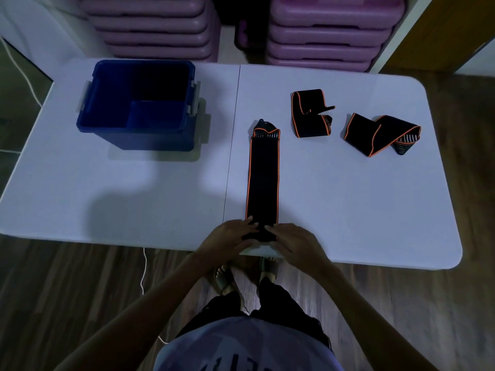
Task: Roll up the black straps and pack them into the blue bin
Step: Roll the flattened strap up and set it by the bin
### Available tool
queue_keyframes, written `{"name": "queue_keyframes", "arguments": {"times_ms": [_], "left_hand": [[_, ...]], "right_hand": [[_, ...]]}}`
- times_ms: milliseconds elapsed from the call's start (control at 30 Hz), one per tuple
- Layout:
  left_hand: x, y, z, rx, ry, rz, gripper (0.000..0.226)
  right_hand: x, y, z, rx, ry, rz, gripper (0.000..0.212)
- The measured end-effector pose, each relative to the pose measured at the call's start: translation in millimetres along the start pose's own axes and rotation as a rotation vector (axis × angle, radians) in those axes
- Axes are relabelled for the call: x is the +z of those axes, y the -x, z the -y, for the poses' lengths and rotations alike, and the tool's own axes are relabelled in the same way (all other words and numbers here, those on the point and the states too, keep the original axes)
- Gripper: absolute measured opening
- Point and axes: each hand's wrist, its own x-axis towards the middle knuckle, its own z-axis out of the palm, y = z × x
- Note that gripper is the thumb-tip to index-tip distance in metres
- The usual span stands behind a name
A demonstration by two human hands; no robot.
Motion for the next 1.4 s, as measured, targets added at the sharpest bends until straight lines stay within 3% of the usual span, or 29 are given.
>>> {"name": "queue_keyframes", "arguments": {"times_ms": [133,233,367,500,667,800,1000,1100,1167,1300,1400], "left_hand": [[-11,-8,-9,-0.253,0.191,0.000,0.039],[-17,-16,-14,-0.309,0.229,-0.055,0.040],[-9,-21,-10,-0.207,0.043,-0.199,0.038],[4,-18,-2,0.102,-0.164,-0.325,0.024],[10,-2,13,0.240,-0.257,-0.168,0.043],[5,-5,14,0.256,-0.215,-0.175,0.038],[-6,-21,2,0.005,0.004,-0.149,0.043],[-11,-29,0,-0.081,0.100,-0.176,0.025],[-14,-33,-2,-0.125,0.176,-0.209,0.018],[-16,-47,-4,-0.317,0.325,-0.310,0.014],[-9,-55,2,-0.301,0.264,-0.415,0.008]], "right_hand": [[-4,-9,5,0.025,-0.022,-0.035,0.037],[-4,-13,3,0.042,-0.075,-0.061,0.029],[-1,-18,-1,0.153,-0.172,-0.060,0.025],[4,-22,-8,0.189,-0.173,-0.021,0.025],[18,-19,-11,0.156,-0.117,-0.067,0.021],[14,-16,-1,0.150,-0.084,-0.150,0.023],[7,-18,0,0.125,-0.068,-0.125,0.026],[13,-22,-10,0.165,-0.026,-0.021,0.038],[12,-31,-12,0.159,0.025,-0.009,0.035],[-7,-46,-5,0.289,-0.187,0.016,0.034],[-6,-55,-5,0.278,-0.166,0.003,0.042]]}}
